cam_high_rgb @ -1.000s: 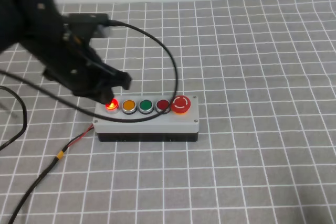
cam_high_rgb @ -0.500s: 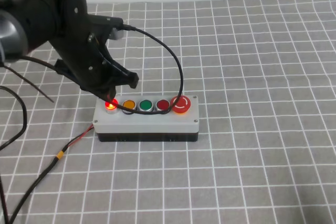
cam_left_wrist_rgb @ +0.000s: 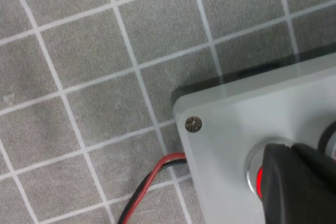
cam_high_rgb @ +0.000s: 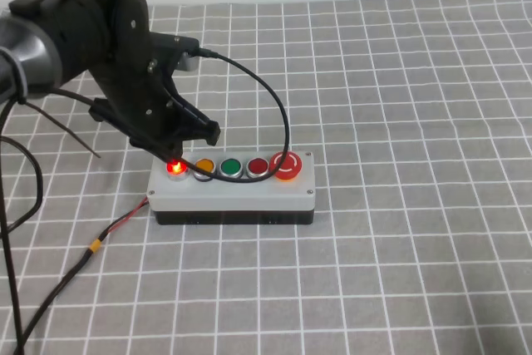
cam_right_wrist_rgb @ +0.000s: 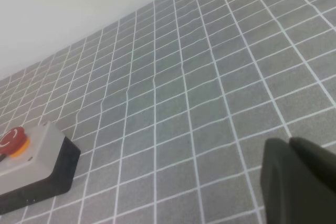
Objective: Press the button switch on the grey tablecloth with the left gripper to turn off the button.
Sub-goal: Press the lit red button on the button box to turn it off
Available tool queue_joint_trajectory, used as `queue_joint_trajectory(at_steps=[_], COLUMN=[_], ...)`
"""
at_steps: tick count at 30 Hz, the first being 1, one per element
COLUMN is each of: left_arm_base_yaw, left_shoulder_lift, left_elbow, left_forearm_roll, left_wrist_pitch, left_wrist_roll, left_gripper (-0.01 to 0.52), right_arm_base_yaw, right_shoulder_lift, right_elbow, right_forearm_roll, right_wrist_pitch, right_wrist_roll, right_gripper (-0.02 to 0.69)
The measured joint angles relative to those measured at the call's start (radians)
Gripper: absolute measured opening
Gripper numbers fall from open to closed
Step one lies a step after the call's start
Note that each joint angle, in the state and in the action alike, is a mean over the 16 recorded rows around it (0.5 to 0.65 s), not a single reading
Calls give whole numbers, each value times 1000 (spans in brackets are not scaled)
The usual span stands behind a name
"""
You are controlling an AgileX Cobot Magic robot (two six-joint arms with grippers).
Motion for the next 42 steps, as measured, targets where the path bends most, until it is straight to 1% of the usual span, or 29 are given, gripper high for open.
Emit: queue_joint_trajectory(at_steps=[7,12,19,25,32,42], left_arm_base_yaw=[-1,-3,-5,-5,-5,-5], left_shoulder_lift=[3,-41,-193,-363,-552,-864], left_elbow=[-14,-30,-53,-35,77,339], left_forearm_roll=[14,26,37,31,9,-24], left_wrist_pitch=[15,25,27,4,-57,-153], left_wrist_roll=[-7,-13,-27,-43,-66,-83], left_gripper=[-3,-3,-3,-3,-3,-3], right_arm_base_yaw=[0,0,0,0,0,0], right_shoulder_lift=[0,0,0,0,0,0], right_elbow=[0,0,0,0,0,0], right_forearm_roll=[0,0,0,0,0,0], right_wrist_pitch=[0,0,0,0,0,0], right_wrist_roll=[0,0,0,0,0,0], right_gripper=[-17,-17,-17,-17,-17,-17])
